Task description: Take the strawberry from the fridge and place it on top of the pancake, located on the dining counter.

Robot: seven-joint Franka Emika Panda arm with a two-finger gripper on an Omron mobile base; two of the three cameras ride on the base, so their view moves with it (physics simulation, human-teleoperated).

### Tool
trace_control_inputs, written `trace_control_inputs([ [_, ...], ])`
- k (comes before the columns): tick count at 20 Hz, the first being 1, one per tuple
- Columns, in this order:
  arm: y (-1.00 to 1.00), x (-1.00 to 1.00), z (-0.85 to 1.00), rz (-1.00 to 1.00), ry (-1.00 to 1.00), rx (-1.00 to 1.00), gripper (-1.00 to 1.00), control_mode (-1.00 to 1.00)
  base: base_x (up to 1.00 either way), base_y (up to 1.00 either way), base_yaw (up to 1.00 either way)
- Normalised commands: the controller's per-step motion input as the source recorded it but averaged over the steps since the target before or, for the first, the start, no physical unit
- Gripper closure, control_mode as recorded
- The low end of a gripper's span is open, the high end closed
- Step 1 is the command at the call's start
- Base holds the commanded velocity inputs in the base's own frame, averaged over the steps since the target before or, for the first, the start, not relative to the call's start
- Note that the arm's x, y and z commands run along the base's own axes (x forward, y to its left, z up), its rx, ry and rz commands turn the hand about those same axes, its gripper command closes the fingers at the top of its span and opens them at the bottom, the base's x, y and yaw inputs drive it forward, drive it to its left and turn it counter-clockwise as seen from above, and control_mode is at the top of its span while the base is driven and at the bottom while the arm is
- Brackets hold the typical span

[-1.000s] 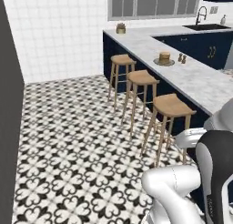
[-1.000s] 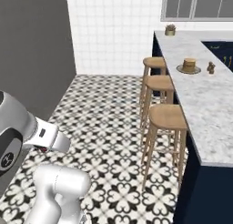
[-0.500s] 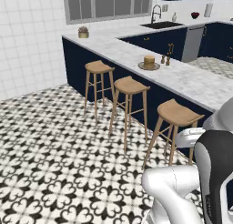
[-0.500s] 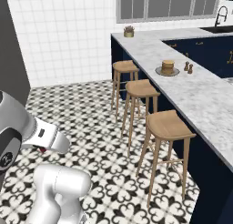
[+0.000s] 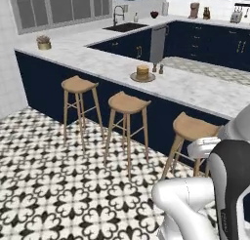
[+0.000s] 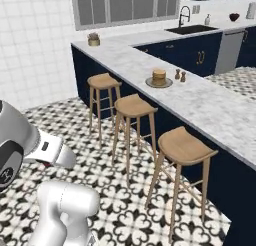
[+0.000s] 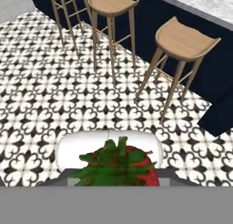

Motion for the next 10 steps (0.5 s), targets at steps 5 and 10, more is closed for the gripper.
trace_control_inputs([
  [5,0.0,0.0,0.0,0.0,0.0,0.0,1.0,1.0,0.99,0.82,-0.59],
  [10,0.0,0.0,0.0,0.0,0.0,0.0,1.0,1.0,0.77,1.0,-0.48],
])
